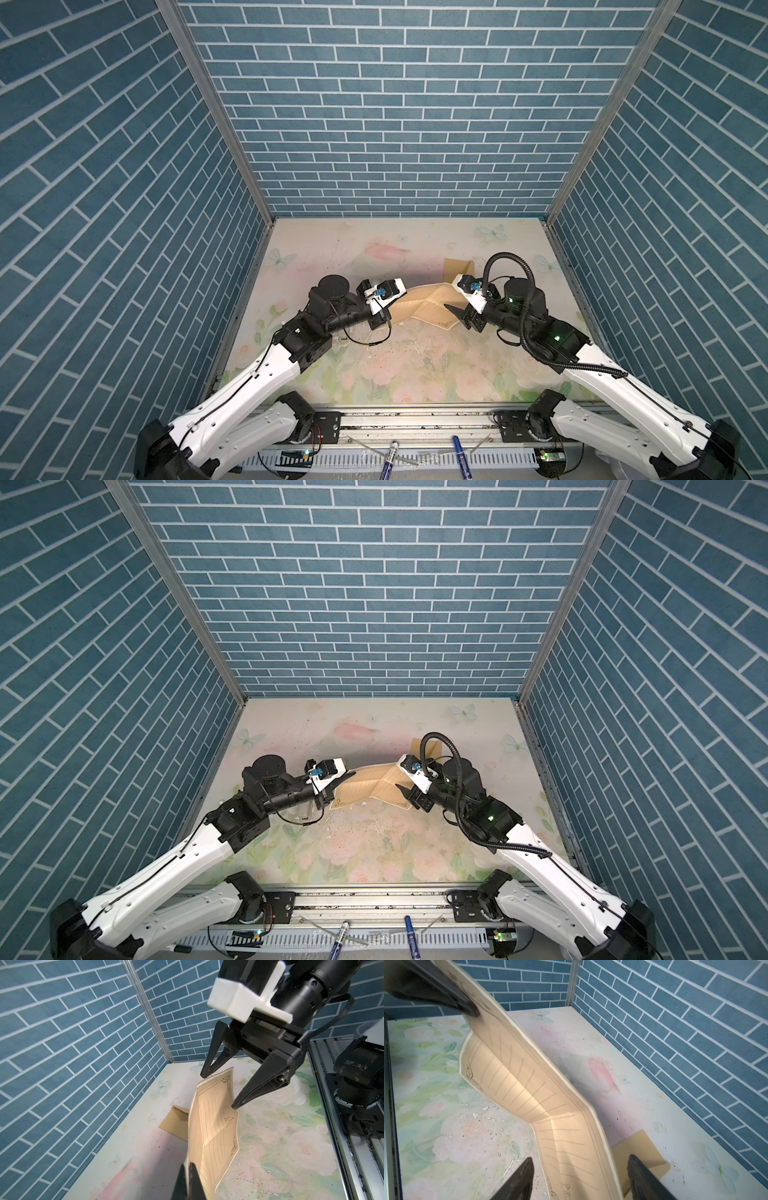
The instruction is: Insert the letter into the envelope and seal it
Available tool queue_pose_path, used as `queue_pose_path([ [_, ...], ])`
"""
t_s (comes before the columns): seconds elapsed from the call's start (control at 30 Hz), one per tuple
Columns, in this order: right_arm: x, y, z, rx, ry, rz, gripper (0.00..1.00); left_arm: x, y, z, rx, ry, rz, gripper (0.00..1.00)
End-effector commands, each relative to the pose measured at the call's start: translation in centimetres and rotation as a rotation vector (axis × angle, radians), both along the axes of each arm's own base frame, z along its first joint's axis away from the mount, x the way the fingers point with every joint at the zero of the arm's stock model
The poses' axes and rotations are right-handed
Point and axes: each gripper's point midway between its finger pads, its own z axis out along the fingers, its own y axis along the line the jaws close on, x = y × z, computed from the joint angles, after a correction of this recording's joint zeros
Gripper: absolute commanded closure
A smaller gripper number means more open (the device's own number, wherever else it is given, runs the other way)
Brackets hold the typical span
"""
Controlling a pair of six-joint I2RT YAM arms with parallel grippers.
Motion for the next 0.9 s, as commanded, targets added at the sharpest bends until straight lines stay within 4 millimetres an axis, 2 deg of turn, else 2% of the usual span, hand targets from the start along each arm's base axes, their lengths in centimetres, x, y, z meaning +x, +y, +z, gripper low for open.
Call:
queue_pose_path([
  [0.0,0.6,-0.8,0.6,-0.018,0.036,-0.056,0.29,-0.6,-0.1,0.9,-0.007,-0.018,-0.030,1.00],
  [0.13,1.2,-0.3,1.1,-0.038,0.051,-0.050,0.30,-0.9,-0.2,1.1,-0.007,-0.016,-0.041,1.00],
  [0.3,1.2,0.7,0.8,-0.050,0.101,-0.011,0.42,-1.0,-0.2,1.3,-0.009,-0.018,-0.043,1.00],
  [0.57,1.1,1.4,0.4,-0.026,0.130,0.016,0.70,-1.3,-0.3,1.6,-0.019,-0.022,-0.052,1.00],
  [0.77,1.2,1.7,0.5,0.003,0.132,0.025,0.90,-1.5,-0.5,1.0,-0.015,-0.008,-0.067,1.00],
  [0.87,1.2,1.8,0.5,0.013,0.135,0.029,0.98,-1.6,-0.6,0.8,-0.017,-0.002,-0.074,0.96],
])
